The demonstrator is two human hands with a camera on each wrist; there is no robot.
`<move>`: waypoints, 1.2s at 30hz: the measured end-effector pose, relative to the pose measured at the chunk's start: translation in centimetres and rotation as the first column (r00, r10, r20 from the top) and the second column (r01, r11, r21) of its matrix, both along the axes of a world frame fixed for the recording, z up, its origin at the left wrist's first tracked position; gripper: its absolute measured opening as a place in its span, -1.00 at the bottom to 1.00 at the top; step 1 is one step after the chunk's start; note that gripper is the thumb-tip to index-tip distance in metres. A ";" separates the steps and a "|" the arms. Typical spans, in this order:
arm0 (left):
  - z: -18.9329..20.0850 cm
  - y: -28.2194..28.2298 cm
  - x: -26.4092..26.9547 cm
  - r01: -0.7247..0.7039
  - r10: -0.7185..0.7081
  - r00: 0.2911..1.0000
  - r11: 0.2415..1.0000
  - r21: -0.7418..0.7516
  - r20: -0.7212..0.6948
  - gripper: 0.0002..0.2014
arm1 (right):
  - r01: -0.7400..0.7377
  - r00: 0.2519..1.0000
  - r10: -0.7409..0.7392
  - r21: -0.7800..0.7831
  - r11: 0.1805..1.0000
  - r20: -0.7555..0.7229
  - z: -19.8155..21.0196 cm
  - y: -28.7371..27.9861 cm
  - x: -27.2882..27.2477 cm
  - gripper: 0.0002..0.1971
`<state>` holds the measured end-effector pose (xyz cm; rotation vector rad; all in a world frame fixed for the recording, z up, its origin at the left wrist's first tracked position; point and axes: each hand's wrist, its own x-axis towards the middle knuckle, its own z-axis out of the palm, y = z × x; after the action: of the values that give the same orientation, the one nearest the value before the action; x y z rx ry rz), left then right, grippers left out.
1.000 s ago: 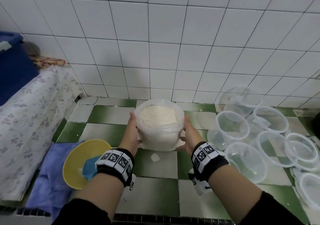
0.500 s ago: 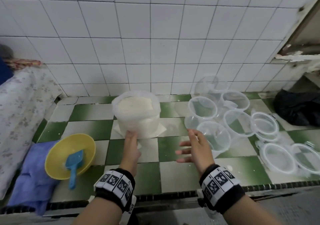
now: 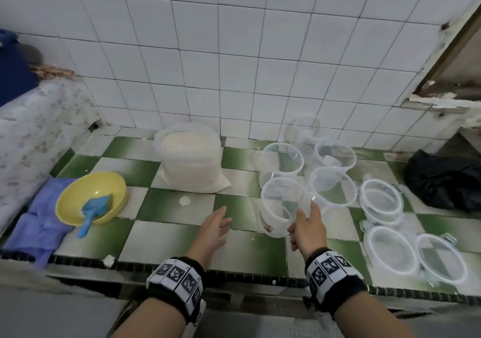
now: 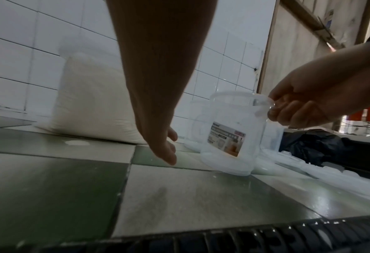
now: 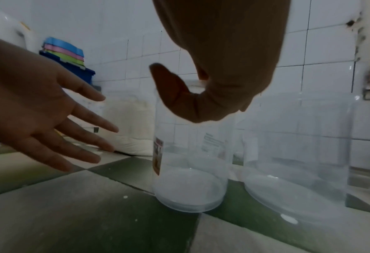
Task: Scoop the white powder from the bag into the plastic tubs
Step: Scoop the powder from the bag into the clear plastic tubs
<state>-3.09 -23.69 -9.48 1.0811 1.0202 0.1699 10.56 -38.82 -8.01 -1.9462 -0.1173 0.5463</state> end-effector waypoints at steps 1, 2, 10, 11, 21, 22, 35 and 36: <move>0.0 -0.1 -0.3 -0.011 0.011 1.000 1.000 0.012 -0.002 -0.55 | -0.031 0.999 0.031 -0.004 1.000 0.012 0.0 0.2 0.1 -0.54; 0.0 -0.2 -0.6 -0.025 0.025 1.000 0.999 0.023 0.001 -0.55 | -0.074 0.997 0.074 -0.007 0.997 0.030 0.0 0.5 0.0 -0.53; 1.4 1.0 -5.1 -0.234 0.208 0.964 0.960 0.157 0.168 -0.64 | -0.501 0.865 0.502 0.055 0.864 -0.009 1.6 6.5 -3.6 -0.55; 1.6 1.7 -5.8 -0.268 0.237 0.954 0.948 0.173 0.184 -0.65 | -0.530 0.846 0.533 0.074 0.845 -0.019 1.7 7.5 -4.2 -0.55; 2.2 8.9 -10.4 -0.322 0.286 0.941 0.921 0.218 0.179 -0.72 | -0.615 0.788 0.616 0.067 0.786 0.007 1.6 16.6 -7.4 -0.58; 2.2 9.4 -10.5 -0.300 0.267 0.949 0.927 0.224 0.168 -0.70 | -0.612 0.790 0.613 0.054 0.789 0.010 1.6 17.1 -7.4 -0.58; 6.1 18.2 -14.6 -0.464 0.407 0.881 0.842 0.275 0.240 -0.76 | -0.447 0.811 0.387 0.038 0.894 0.438 7.2 21.4 -12.5 -0.79; 6.2 19.0 -15.5 -0.487 0.430 0.871 0.819 0.302 0.239 -0.76 | -0.511 0.778 0.443 0.039 0.859 0.445 7.4 22.1 -13.8 -0.81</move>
<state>-18.58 -4.68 -3.29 1.1014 1.1164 0.8546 -3.23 -16.72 -0.58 -1.8451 -0.9344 0.4120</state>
